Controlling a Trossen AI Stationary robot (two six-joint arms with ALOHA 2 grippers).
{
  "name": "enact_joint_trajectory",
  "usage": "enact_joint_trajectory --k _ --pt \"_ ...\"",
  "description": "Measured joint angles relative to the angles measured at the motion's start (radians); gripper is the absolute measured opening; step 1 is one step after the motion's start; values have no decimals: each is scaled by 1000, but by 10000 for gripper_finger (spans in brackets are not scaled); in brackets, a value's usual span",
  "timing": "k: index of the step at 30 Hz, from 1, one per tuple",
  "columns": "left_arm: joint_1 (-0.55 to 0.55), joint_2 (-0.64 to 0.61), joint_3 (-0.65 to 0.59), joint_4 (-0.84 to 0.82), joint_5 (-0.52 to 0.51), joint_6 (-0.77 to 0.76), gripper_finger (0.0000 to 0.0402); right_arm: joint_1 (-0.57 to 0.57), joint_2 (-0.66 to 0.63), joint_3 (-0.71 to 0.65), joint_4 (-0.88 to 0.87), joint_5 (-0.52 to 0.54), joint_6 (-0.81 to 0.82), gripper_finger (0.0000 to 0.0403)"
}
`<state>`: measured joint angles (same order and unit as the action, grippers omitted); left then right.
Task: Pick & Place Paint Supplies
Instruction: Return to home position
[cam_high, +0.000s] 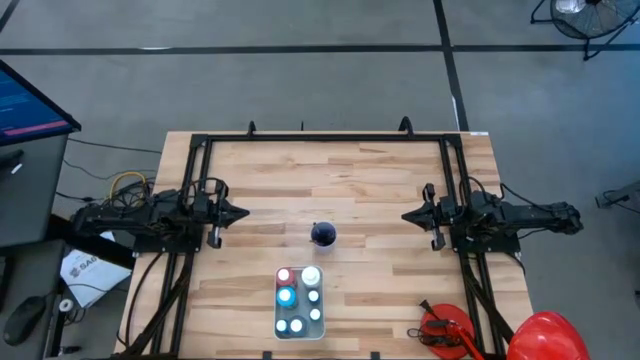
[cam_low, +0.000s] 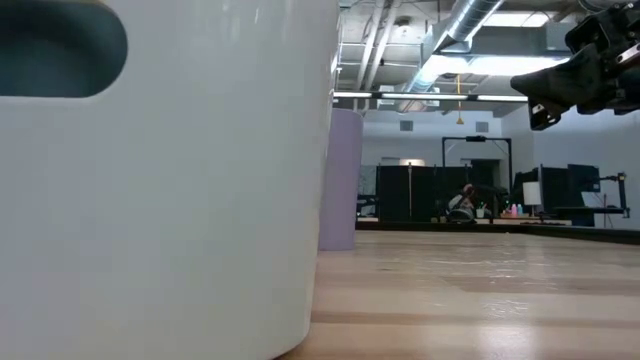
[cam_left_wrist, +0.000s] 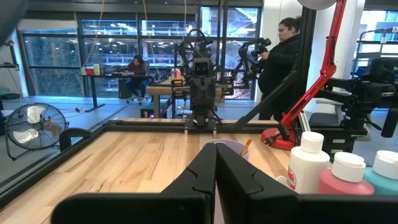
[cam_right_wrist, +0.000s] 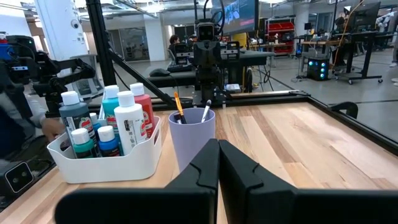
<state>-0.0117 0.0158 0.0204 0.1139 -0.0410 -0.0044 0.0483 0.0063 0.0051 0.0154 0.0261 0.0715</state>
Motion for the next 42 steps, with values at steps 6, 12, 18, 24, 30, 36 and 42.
enact_joint_trajectory --k 6,12,18,24,30,36,42 --pt "0 0 0 0 0 0 2 0 0 0 0 0 0 0" --pt "0 0 0 0 0 0 2 0 0 0 0 0 0 0" --pt "0 0 0 0 0 0 2 0 0 0 0 0 0 0" --pt "0 0 0 0 0 0 2 0 0 0 0 0 0 0" --pt "0 0 0 0 0 0 2 0 0 0 0 0 0 0" --pt "-10 93 1 21 3 0 2 0 0 0 0 0 0 0" --pt "-10 203 1 23 3 0 2 0 0 0 0 0 0 0"
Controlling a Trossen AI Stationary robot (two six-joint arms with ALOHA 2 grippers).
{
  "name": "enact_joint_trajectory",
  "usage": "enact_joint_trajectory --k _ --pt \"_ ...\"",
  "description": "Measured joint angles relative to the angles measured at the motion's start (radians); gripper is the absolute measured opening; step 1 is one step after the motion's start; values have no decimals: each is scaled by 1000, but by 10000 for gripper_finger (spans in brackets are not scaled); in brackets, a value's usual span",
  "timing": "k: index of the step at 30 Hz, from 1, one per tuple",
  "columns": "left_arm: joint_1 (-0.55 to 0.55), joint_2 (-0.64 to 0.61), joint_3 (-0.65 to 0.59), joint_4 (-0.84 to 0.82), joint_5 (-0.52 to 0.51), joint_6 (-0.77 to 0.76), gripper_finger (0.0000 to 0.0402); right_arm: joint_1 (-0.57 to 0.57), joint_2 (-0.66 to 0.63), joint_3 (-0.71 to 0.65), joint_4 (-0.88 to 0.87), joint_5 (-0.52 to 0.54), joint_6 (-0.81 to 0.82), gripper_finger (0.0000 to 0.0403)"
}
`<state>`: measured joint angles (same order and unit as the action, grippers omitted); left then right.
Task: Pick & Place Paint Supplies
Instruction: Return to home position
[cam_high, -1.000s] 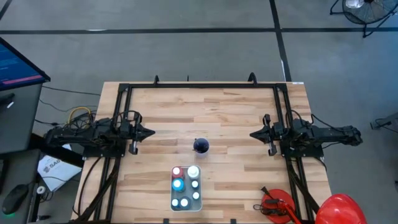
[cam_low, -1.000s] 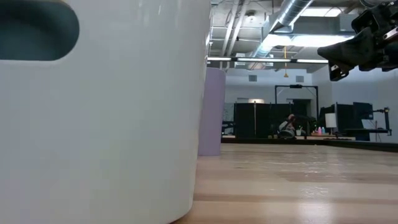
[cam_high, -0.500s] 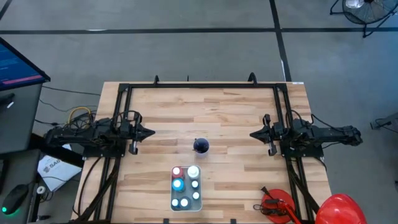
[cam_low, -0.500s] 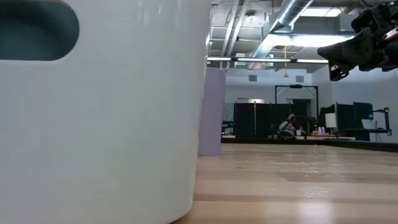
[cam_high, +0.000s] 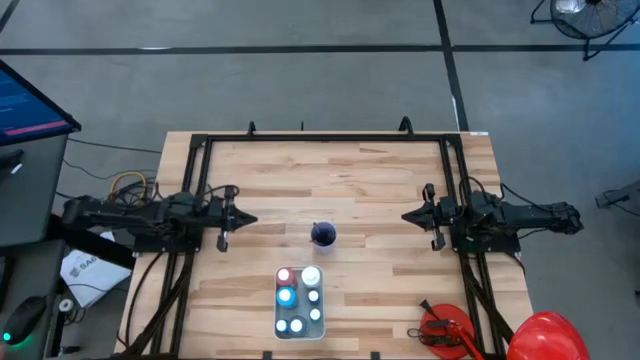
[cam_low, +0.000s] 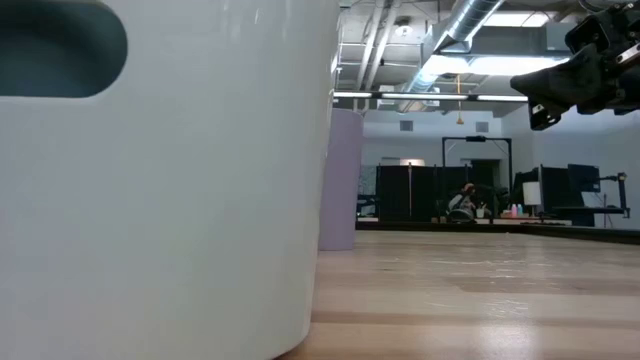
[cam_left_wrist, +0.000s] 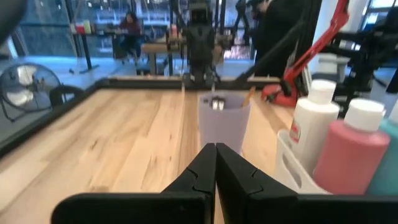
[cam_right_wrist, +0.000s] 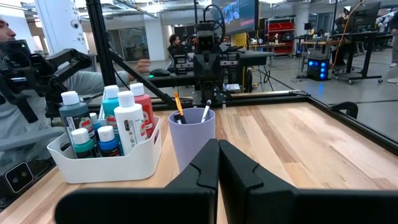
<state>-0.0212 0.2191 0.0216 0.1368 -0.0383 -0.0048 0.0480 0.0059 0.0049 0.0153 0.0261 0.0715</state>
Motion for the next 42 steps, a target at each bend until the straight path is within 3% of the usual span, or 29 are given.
enact_joint_trajectory --k 15,42 --pt "0 165 0 3 -4 0 2 0 0 0 0 0 0 0" --pt "0 170 -1 9 -3 0 2 0 0 0 0 0 0 0"
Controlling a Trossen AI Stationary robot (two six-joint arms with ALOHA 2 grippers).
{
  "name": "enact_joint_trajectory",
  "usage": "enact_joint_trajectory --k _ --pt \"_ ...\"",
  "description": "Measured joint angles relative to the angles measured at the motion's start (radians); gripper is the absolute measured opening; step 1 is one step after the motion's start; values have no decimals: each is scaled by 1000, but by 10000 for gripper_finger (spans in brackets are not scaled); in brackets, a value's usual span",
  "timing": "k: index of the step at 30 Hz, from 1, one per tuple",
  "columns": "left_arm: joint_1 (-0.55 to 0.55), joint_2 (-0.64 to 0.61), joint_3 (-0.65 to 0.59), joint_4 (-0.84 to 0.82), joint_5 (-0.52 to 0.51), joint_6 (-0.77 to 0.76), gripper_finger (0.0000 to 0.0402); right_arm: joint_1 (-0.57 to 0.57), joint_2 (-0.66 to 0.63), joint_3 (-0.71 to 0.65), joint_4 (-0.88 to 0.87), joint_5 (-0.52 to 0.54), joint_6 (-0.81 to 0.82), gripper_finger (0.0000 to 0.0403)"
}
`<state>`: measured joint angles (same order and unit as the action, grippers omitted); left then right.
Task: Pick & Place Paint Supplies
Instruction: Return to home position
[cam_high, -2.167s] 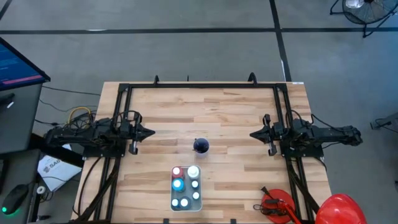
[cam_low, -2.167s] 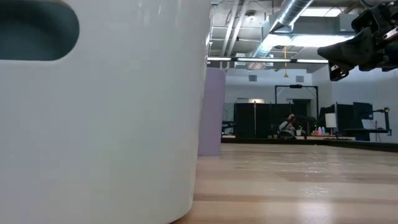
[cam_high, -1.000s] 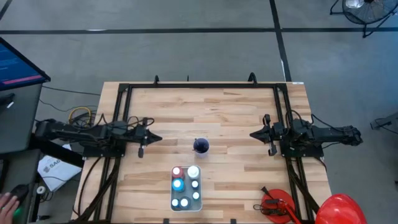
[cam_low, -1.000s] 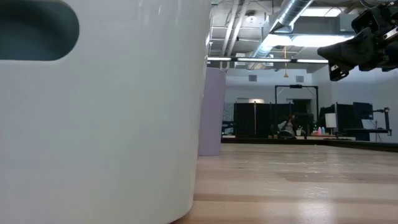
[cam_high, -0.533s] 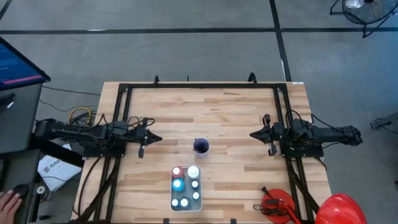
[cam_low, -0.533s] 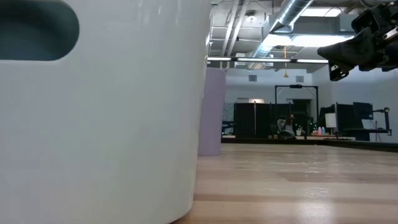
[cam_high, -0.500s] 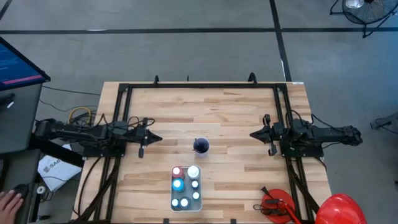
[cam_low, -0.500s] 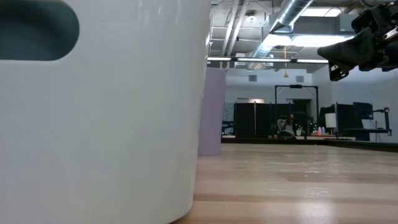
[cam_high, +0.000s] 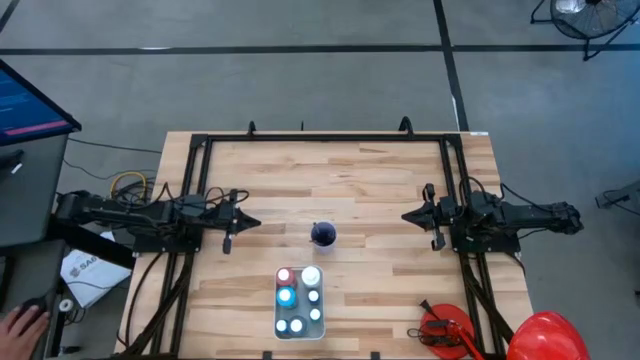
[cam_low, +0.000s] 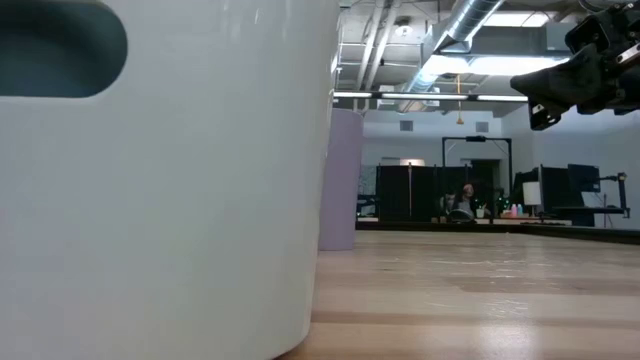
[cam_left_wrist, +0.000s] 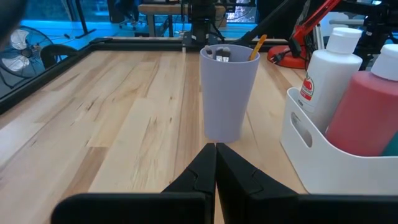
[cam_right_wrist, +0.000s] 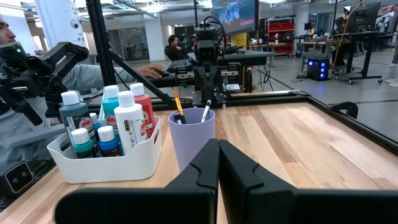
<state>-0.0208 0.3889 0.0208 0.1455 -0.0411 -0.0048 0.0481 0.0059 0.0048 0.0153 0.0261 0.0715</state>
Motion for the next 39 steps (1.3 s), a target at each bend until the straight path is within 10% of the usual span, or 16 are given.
enact_joint_trajectory --k 39 --pt "0 0 0 33 0 0 2 0 0 0 0 0 0 0"
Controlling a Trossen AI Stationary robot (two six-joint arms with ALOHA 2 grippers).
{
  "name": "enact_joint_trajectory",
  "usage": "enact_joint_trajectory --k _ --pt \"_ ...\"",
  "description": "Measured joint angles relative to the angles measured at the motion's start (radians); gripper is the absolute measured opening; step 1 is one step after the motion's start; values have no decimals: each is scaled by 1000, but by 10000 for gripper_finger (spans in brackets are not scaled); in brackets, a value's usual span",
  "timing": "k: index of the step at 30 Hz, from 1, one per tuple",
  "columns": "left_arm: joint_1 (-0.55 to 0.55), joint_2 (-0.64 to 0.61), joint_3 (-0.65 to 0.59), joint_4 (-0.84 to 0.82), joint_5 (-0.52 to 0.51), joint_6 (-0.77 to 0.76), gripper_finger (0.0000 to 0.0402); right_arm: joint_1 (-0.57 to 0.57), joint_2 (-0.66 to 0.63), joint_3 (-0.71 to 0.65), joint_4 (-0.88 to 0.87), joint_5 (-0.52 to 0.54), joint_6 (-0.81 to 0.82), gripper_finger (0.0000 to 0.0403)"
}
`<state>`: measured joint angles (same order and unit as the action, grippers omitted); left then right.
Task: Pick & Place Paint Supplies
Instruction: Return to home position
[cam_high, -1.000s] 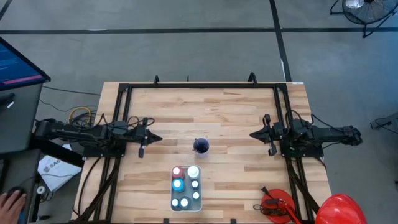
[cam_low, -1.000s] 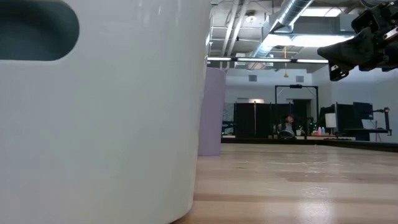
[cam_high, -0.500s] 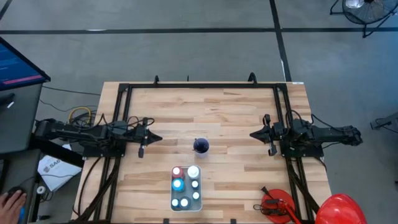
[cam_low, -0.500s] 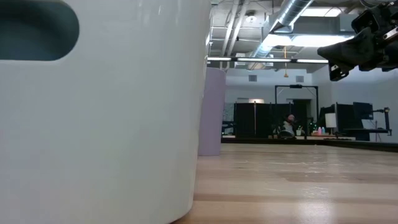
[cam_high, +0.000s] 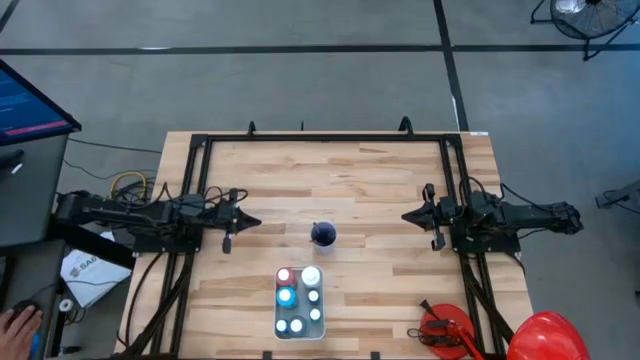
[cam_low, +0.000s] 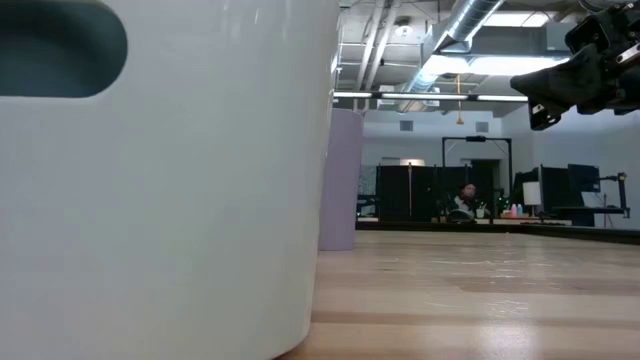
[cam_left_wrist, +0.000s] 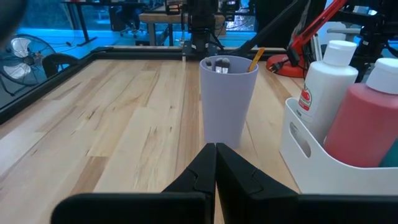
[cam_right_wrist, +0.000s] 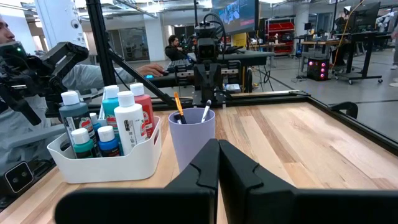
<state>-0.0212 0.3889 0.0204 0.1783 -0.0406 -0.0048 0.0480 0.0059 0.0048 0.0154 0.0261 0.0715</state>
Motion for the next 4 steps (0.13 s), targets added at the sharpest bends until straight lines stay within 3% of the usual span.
enact_joint_trajectory --k 4 --pt "0 0 0 4 0 0 2 0 0 0 0 0 0 0"
